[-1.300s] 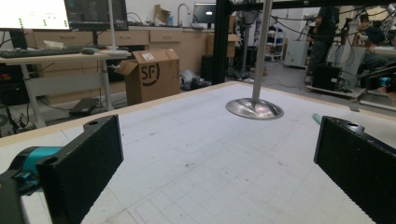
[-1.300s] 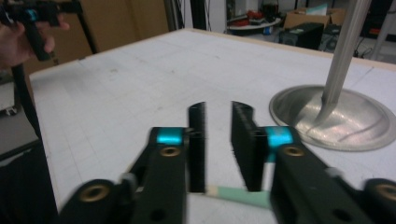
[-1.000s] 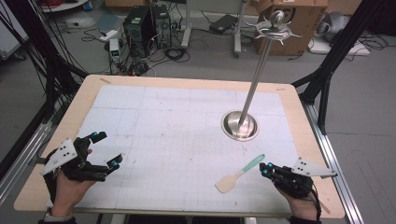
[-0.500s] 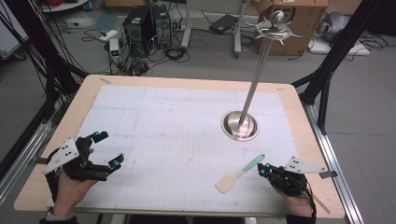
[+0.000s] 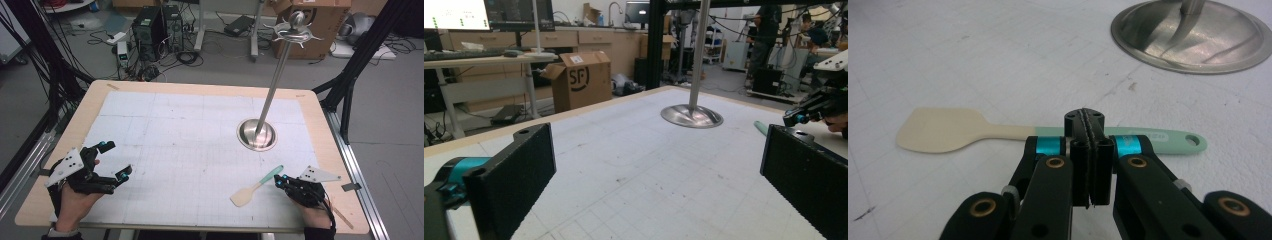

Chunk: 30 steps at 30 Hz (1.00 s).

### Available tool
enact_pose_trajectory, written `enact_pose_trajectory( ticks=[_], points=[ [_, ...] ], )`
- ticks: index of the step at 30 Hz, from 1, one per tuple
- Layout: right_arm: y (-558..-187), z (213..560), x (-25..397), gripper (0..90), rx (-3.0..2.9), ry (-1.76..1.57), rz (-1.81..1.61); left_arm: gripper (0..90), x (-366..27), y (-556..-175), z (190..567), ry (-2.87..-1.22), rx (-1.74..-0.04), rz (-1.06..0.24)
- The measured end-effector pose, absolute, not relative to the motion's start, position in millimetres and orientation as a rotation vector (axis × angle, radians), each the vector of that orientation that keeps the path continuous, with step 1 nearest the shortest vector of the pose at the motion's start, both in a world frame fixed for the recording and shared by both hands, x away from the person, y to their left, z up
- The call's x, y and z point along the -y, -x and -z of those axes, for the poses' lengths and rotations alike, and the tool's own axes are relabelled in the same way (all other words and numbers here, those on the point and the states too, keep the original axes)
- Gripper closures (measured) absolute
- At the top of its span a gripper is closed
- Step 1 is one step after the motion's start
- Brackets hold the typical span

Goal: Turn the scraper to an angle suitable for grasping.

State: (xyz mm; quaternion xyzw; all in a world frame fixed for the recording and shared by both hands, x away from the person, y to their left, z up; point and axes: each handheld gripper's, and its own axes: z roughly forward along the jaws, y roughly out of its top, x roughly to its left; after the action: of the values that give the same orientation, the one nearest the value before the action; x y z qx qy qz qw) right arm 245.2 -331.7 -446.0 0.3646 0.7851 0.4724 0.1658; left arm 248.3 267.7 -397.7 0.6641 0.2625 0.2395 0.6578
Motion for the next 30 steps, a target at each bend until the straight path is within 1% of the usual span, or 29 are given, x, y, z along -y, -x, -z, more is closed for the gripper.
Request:
enact_pose_trajectory(
  ticks=[7, 11, 20, 30],
  points=[
    [-247.1, 446.6, 332.4, 89.9, -2.245, -1.055, -1.332, 1.7, -263.9, -247.0, 396.5, -1.503, -0.581, -0.528],
    [-252.1, 448.1, 327.4, 90.0, -2.284, -1.085, -1.241, 1.7, -264.5, -246.8, 396.8, -1.508, -0.58, -0.531],
    [-259.5, 450.5, 323.4, 90.0, -2.328, -1.129, -1.151, 1.7, -267.2, -245.7, 396.4, -1.504, -0.583, -0.537],
    [-266.6, 450.3, 317.0, 90.0, -2.331, -1.075, -1.092, 1.7, -267.8, -243.0, 396.4, -1.506, -0.583, -0.546]
  ],
)
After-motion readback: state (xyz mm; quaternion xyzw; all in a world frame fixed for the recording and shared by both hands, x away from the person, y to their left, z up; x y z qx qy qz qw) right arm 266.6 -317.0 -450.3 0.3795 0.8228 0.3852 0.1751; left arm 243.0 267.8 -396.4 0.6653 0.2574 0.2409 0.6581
